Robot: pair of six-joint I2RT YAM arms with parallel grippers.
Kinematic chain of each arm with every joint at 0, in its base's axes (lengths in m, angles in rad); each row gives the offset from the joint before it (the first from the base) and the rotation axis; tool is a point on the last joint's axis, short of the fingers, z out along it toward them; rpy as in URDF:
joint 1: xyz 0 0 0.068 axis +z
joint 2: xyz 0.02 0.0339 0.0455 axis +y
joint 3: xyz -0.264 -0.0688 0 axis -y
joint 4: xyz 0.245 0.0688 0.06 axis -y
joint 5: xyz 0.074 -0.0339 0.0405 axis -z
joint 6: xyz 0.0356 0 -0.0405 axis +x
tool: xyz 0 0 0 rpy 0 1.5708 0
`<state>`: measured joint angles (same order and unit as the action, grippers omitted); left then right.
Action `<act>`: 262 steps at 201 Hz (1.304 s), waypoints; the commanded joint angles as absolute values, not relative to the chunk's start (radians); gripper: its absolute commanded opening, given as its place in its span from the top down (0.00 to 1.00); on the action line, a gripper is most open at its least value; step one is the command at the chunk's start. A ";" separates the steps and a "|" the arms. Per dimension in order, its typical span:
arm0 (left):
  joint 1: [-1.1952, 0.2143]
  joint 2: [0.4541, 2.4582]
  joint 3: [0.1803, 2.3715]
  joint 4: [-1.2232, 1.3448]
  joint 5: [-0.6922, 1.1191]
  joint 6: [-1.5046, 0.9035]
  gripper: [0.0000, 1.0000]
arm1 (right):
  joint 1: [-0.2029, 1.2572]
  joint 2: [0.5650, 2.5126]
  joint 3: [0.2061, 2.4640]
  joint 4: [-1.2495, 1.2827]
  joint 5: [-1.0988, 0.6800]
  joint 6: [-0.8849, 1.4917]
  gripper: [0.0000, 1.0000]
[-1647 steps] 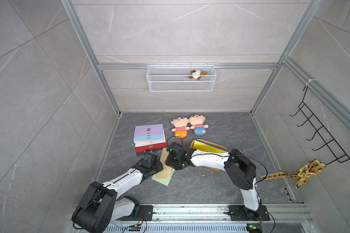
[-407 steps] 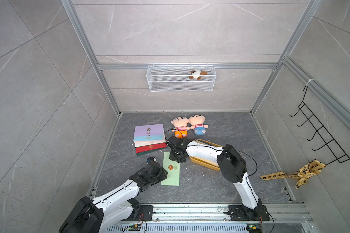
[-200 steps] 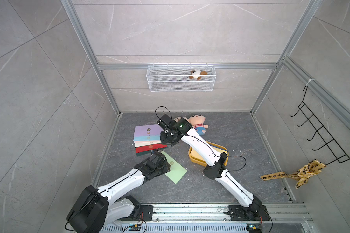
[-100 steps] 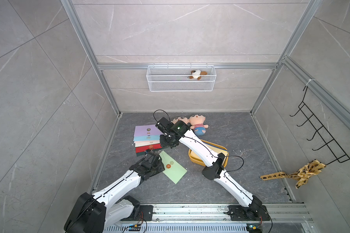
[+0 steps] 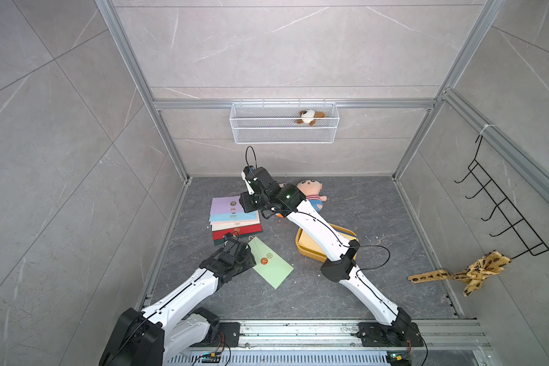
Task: Put the sealed envelopes into the storage box
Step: Pick up the envelope from the center of the board.
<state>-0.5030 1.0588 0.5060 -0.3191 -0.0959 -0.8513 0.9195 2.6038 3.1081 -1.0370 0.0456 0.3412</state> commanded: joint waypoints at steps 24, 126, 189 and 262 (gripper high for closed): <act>-0.499 1.051 0.497 -0.322 -0.110 -0.828 0.43 | 0.836 2.366 2.970 -0.884 -0.293 0.095 0.64; -0.459 1.167 0.504 -0.207 -0.110 -0.782 0.41 | 0.742 1.424 1.170 0.094 -0.335 0.368 0.45; -0.364 1.387 0.671 -0.107 -0.093 -0.707 0.44 | 0.977 1.618 0.934 0.074 -0.008 0.829 0.57; -0.359 1.563 0.756 -0.083 -0.085 -0.666 0.47 | 1.097 1.731 0.871 0.001 0.161 1.217 0.56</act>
